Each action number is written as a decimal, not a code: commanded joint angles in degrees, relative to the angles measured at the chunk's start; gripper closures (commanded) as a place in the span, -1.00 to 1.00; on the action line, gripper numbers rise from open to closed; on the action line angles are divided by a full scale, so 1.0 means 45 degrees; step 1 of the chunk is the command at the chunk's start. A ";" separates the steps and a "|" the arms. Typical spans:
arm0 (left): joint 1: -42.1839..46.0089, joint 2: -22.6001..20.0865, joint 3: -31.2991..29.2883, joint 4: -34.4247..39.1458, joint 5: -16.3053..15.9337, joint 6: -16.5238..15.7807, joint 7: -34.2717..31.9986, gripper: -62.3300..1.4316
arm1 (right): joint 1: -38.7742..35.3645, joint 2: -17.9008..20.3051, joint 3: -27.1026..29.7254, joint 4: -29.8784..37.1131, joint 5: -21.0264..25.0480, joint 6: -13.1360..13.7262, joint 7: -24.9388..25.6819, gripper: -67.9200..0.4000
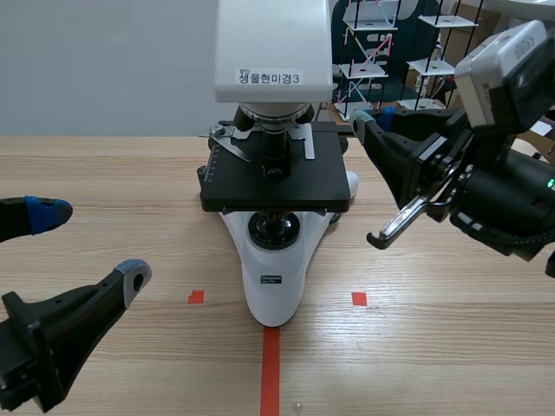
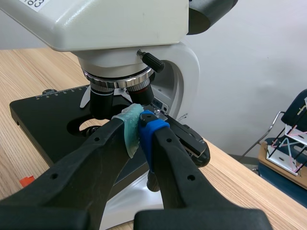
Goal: Return to the home posture
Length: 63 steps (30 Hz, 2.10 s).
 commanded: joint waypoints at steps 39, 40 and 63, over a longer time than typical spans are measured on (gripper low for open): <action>0.0063 0.0063 -0.0010 0.0267 -0.0083 -0.0010 -0.0165 -1.00 | -0.1025 0.0733 0.0209 0.0709 0.0146 -0.0053 0.0185 0.00; 0.0063 0.0063 -0.0010 0.0267 -0.0083 -0.0010 -0.0165 -1.00 | -0.1263 0.0855 0.0262 0.0850 0.0170 -0.0049 0.0185 -0.07; 0.0063 0.0063 -0.0010 0.0267 -0.0083 -0.0010 -0.0165 -1.00 | -0.7932 0.1928 0.3677 0.3852 0.1734 -0.0194 -0.1010 -0.97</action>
